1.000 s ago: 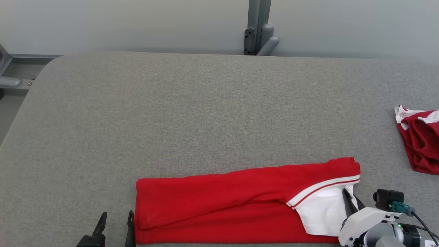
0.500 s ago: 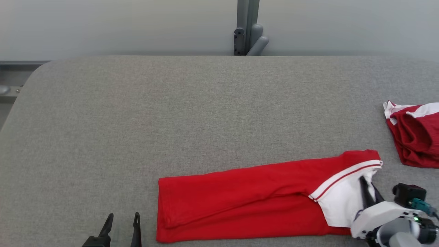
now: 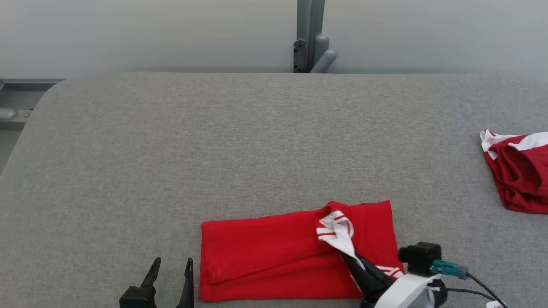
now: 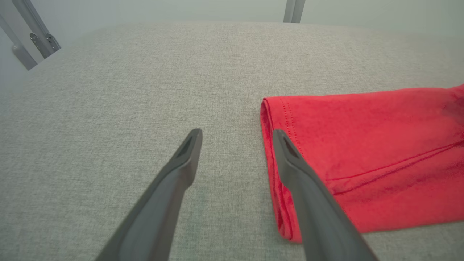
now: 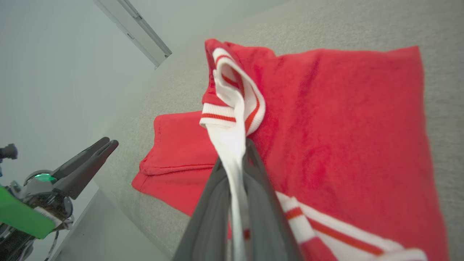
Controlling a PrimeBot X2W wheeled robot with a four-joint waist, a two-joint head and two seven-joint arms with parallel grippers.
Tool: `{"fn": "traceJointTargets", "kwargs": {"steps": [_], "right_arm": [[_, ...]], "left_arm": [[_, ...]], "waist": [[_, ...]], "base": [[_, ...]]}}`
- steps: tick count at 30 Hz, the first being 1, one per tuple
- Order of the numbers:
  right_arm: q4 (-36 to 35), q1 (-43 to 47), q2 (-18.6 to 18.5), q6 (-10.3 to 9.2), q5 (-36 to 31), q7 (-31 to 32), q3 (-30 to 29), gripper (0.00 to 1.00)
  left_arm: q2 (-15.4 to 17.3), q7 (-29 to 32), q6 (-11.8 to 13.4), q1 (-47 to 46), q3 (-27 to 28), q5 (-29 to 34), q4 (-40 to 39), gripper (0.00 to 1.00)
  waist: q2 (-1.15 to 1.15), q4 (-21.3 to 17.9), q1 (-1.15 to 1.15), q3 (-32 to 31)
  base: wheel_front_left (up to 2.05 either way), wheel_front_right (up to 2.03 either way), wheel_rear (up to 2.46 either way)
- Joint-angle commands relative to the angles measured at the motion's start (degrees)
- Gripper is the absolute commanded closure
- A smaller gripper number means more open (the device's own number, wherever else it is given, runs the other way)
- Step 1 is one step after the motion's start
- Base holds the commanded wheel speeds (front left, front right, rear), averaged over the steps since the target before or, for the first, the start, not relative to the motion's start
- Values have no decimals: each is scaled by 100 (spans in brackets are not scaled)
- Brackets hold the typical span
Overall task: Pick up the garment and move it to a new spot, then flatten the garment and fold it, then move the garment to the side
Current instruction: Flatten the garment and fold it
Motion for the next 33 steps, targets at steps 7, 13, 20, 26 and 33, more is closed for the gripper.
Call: {"fn": "traceJointTargets", "kwargs": {"steps": [7, 13, 20, 26, 33], "right_arm": [[317, -729, 523, 1, 154, 9, 797, 100], [975, -1368, 908, 1, 235, -139, 1126, 100], [1940, -1964, 1111, 1, 105, -466, 1181, 0], [2065, -2062, 1132, 1, 81, -722, 821, 0], [1551, -1419, 1004, 1, -604, -735, -492, 0]], "left_arm": [[19, 1, -5, -141, -190, 0, 36, 0], [19, 1, 13, -177, -310, -25, 48, 0], [17, 1, 63, -167, -349, -107, 32, 0], [17, 1, 121, -12, -237, -84, -2, 0], [18, 1, 104, 27, -110, 15, -44, 0]], "waist": [[50, 949, 0, 118], [50, 1661, 0, 181], [50, 2125, 0, 288], [50, 1981, 0, 225], [50, 1484, 0, 55]], "base": [[0, 0, 0], [0, 0, 0], [0, 0, 0], [0, 0, 0], [0, 0, 0]]}}
